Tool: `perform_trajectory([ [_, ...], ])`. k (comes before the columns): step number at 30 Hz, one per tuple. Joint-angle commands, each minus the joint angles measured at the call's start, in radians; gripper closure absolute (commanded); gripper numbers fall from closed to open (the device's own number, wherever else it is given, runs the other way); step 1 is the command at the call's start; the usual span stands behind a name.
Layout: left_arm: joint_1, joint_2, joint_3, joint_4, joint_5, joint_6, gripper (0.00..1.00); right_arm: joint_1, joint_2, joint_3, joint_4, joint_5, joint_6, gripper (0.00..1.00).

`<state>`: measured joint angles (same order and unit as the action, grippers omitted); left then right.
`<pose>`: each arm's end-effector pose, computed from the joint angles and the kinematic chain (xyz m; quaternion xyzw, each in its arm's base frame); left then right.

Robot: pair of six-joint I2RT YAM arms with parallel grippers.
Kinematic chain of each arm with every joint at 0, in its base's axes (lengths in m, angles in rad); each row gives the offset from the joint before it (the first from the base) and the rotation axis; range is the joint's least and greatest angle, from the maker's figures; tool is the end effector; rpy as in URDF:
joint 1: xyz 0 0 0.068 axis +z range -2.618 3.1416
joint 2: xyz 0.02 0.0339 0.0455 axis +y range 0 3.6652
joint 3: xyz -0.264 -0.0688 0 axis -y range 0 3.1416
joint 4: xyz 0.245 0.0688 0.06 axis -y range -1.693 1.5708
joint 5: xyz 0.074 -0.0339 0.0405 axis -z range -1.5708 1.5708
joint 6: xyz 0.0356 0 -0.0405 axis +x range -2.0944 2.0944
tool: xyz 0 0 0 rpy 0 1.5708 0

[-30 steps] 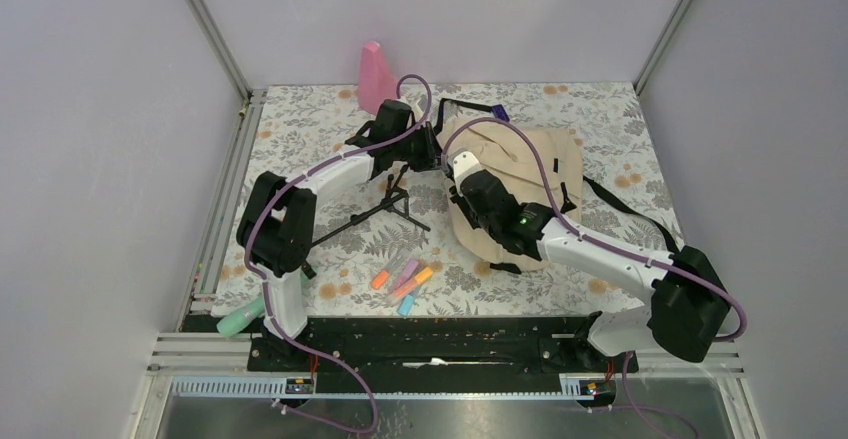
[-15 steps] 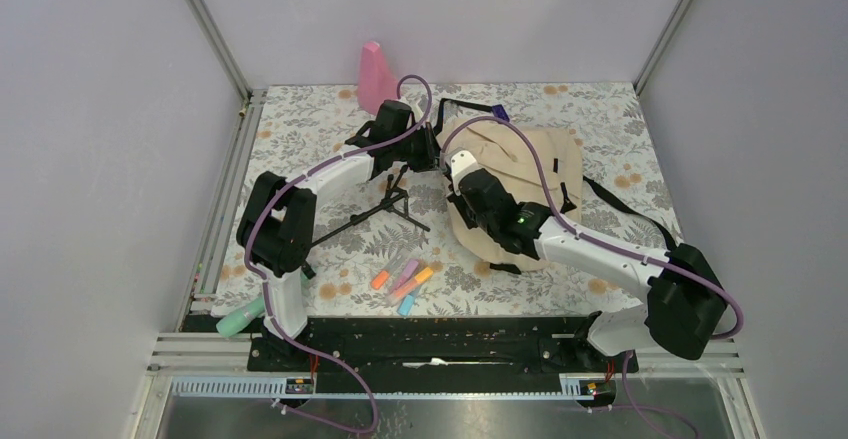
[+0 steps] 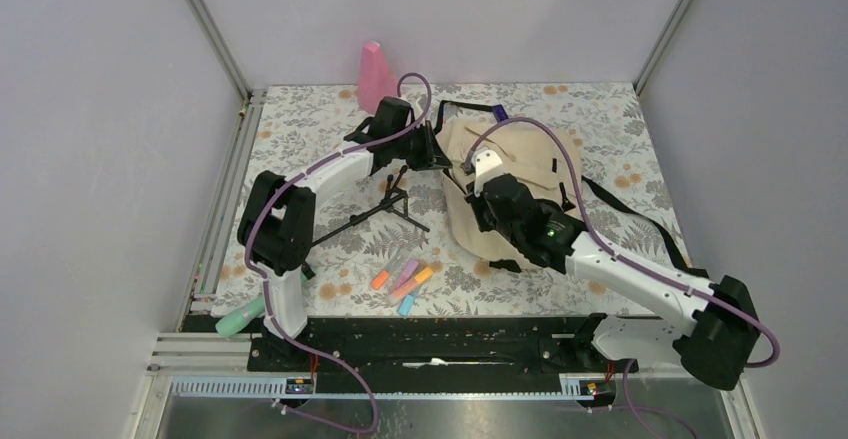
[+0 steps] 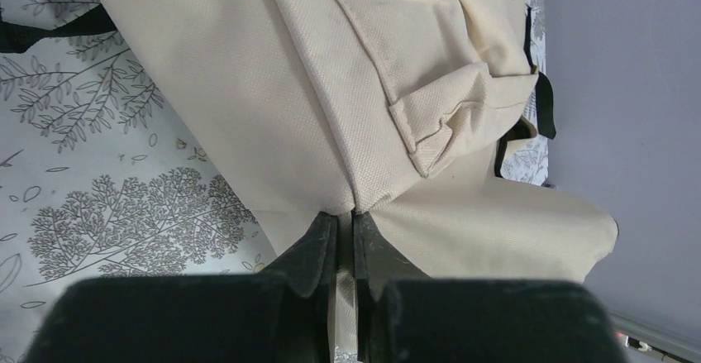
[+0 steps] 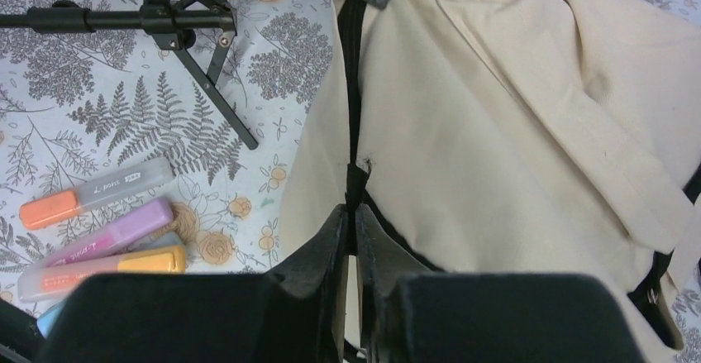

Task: Pack the student bag
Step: Zip the student bag at the center of the board.

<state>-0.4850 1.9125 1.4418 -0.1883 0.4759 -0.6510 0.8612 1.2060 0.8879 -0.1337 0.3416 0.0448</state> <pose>0.3795 -0.2184 0.2399 0.0311 0.8782 -0.4086 0.2468 0.1876 0.2001 0.2935 -0.2487 0.8024 0.0994 0.5333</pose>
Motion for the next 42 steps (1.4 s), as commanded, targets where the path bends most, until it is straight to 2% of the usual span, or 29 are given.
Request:
perform_trajectory([
  [1, 0.036, -0.008, 0.078, 0.104, -0.028, 0.01, 1.0, 0.013, -0.081, -0.037, -0.043, 0.002, 0.053, 0.9],
  [5, 0.043, 0.002, 0.094, 0.095, -0.028, 0.016, 1.0, 0.022, -0.135, -0.089, -0.069, 0.013, 0.08, 1.0],
  [11, 0.055, 0.012, 0.113, 0.081, -0.038, 0.025, 1.0, 0.023, -0.222, -0.162, -0.085, 0.083, 0.148, 1.0],
  [20, 0.082, 0.027, 0.152, 0.058, -0.054, 0.056, 1.0, 0.022, -0.318, -0.218, -0.195, 0.191, 0.199, 1.0],
  [34, 0.109, 0.042, 0.163, 0.047, -0.139, 0.125, 1.0, 0.022, -0.474, -0.216, -0.408, 0.233, 0.299, 1.0],
  [42, 0.105, 0.0, 0.15, 0.062, -0.124, 0.189, 1.0, 0.022, -0.535, -0.183, -0.448, 0.168, 0.308, 1.0],
])
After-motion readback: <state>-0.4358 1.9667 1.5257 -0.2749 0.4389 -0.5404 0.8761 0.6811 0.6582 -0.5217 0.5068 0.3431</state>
